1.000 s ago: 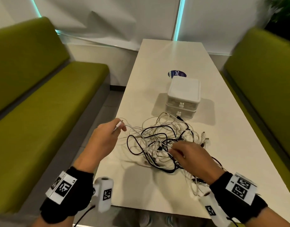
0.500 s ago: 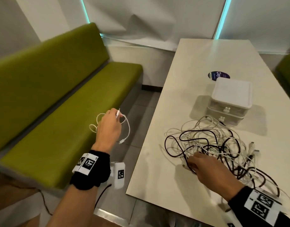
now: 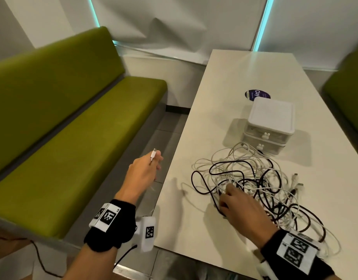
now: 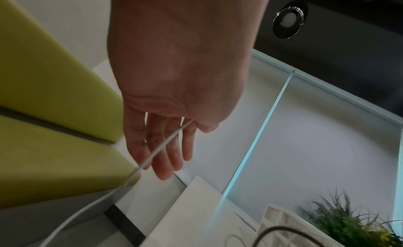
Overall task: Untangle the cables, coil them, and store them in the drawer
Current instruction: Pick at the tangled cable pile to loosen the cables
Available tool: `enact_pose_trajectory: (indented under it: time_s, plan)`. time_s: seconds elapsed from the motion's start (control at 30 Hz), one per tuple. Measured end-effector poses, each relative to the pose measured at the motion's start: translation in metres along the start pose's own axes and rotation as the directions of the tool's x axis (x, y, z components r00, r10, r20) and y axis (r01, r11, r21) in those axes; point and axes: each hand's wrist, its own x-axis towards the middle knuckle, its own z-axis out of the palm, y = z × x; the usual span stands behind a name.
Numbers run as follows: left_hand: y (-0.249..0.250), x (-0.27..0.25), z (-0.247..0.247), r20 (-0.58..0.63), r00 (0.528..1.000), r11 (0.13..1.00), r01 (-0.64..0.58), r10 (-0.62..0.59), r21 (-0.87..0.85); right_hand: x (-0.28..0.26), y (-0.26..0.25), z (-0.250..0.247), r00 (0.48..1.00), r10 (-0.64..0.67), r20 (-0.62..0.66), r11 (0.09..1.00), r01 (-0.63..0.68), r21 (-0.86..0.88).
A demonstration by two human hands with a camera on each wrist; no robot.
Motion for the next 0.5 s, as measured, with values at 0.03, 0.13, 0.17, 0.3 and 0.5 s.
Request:
enact_pose_trajectory:
  time_s: [0.03, 0.13, 0.17, 0.3, 0.5]
  plan:
    - [0.004, -0.004, -0.001, 0.000, 1.000, 1.000, -0.015, 0.015, -0.023, 0.002, 0.000, 0.002, 1.000, -0.003, -0.013, 1.000, 0.003, 0.031]
    - [0.026, -0.017, 0.009, 0.025, 0.996, 0.987, -0.082, 0.086, -0.137, 0.002, 0.006, 0.003, 0.996, -0.005, -0.093, 0.993, 0.016, 0.116]
    - [0.034, -0.023, 0.014, 0.033, 0.992, 0.971, -0.113, 0.122, -0.209, 0.001, 0.008, 0.001, 0.991, -0.003, -0.132, 0.988, 0.023, 0.154]
    - [0.064, -0.047, 0.043, 0.023, 0.945, 0.866, -0.288, 0.325, -0.408, -0.003, 0.005, -0.013, 0.963, 0.081, -0.257, 0.916, 0.030, 0.401]
    - [0.093, -0.067, 0.092, 0.205, 0.900, 0.793, -0.208, 0.384, -0.573, -0.017, -0.009, -0.038, 0.891, 0.173, -0.419, 0.617, 0.234, 0.751]
